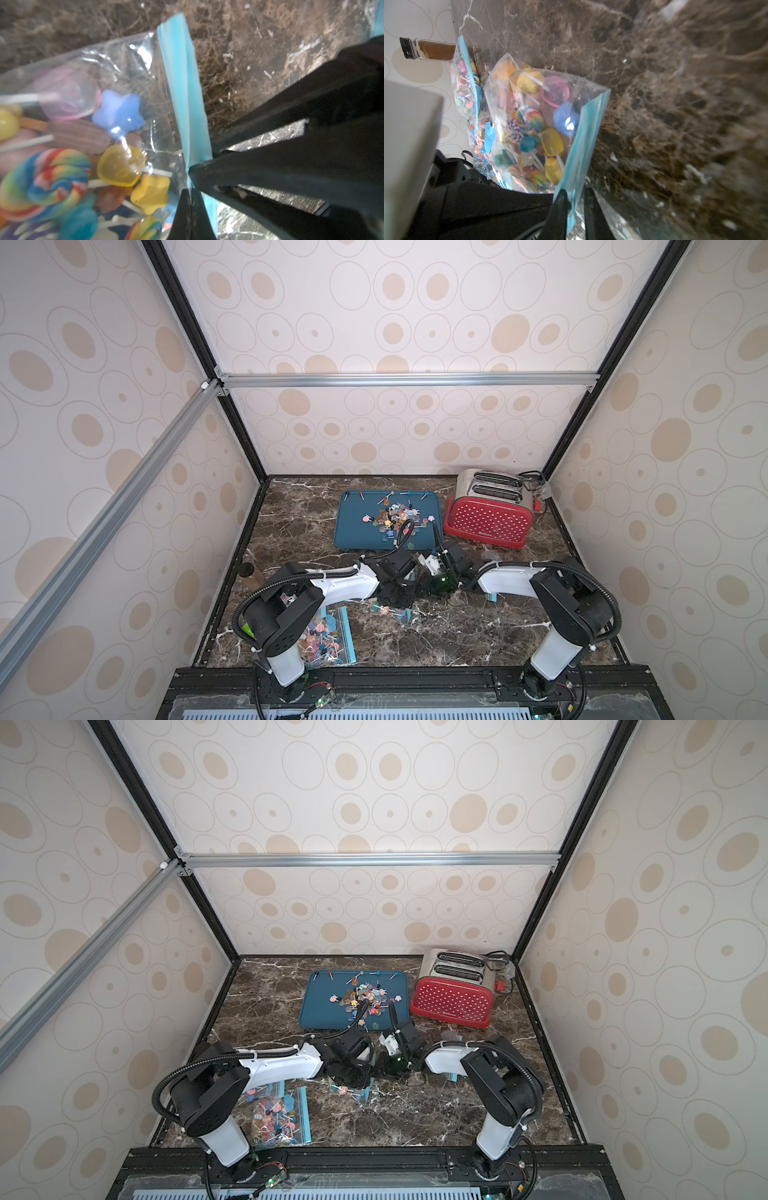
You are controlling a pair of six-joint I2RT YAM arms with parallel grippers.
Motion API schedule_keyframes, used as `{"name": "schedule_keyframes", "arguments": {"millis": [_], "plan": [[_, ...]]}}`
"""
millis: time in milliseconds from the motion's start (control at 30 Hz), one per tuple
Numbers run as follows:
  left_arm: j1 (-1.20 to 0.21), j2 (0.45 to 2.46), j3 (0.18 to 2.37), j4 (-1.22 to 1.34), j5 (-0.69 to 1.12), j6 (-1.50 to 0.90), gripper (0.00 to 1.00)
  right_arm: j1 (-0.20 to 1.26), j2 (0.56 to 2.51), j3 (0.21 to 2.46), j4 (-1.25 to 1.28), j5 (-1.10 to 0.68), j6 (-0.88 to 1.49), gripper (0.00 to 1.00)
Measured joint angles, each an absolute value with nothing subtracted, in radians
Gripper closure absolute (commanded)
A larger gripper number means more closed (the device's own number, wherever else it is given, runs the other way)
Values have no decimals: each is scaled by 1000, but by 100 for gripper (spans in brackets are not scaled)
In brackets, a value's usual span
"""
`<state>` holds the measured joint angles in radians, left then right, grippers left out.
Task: Pour candies out of the ziploc bag
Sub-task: Open the ziploc bag at the center of the board.
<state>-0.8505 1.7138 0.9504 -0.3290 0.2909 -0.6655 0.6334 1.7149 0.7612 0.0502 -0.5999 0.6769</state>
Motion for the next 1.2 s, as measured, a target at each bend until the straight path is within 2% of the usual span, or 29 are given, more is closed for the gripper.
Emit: {"name": "schedule_keyframes", "arguments": {"millis": [233,400,633,1200], "plan": [[-850,1715,950,-328,291,-665,100,636,1739,765,52,-604,685,89],[-850,1716,951,-328,290,-666,100,641,1739,769,52,-606,690,100],[-851,1716,951,-324,262,-734,100,644,1739,781,13,-577,684,100],[-881,1683,924,-271,144,-925,100,718,1748,902,-190,-361,638,100]]}}
